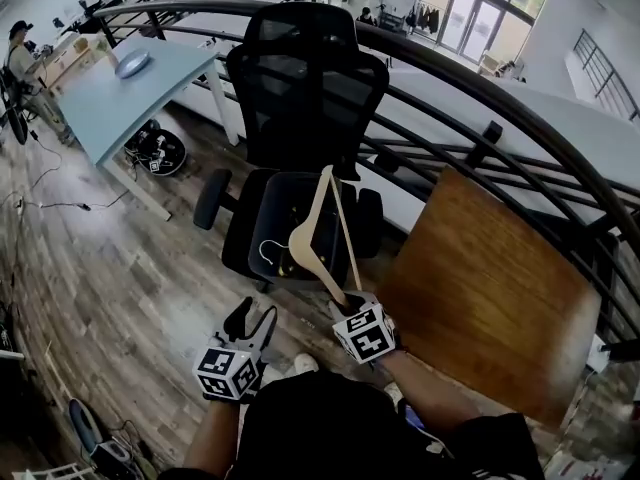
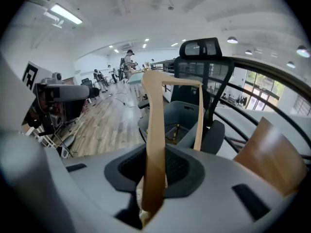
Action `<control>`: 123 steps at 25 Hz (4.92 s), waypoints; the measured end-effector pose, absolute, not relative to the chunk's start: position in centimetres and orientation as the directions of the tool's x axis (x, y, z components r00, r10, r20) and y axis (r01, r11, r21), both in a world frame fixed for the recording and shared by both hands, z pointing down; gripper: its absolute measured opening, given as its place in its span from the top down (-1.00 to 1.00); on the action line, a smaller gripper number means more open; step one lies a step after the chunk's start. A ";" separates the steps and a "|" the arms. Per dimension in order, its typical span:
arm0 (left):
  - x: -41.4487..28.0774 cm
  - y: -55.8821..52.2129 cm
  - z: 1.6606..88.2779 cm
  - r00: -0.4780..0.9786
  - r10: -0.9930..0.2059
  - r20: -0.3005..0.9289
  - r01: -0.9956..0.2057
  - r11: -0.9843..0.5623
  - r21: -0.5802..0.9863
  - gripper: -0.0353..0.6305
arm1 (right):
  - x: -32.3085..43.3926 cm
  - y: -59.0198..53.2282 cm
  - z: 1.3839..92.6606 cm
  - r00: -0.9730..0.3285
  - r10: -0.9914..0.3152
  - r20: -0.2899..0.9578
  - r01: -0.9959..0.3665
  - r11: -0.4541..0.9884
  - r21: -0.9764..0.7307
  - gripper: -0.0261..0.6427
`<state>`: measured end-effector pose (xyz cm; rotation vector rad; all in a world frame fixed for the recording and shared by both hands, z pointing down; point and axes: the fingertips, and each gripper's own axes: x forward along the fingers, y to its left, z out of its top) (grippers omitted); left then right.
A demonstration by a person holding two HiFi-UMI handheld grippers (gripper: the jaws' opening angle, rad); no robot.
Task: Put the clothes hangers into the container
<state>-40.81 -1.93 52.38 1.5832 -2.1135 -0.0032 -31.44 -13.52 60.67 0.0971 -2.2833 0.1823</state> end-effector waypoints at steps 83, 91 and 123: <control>-52.2 -2.9 54.4 -0.324 -0.848 0.419 -0.830 0.467 0.305 0.21 | -45.7 -20.4 64.9 -0.648 0.024 0.761 -0.252 0.937 -0.244 0.69; -50.7 0.5 50.2 -0.362 -0.871 0.331 -0.852 0.454 0.262 0.24 | -41.9 -19.4 57.0 -0.792 -0.098 0.603 -0.289 0.930 -0.229 0.93; -33.7 -7.8 41.6 -0.321 -0.943 0.090 -0.906 0.334 0.261 0.40 | -16.4 -27.9 43.0 -0.923 -0.346 0.170 -0.367 0.923 -0.114 0.95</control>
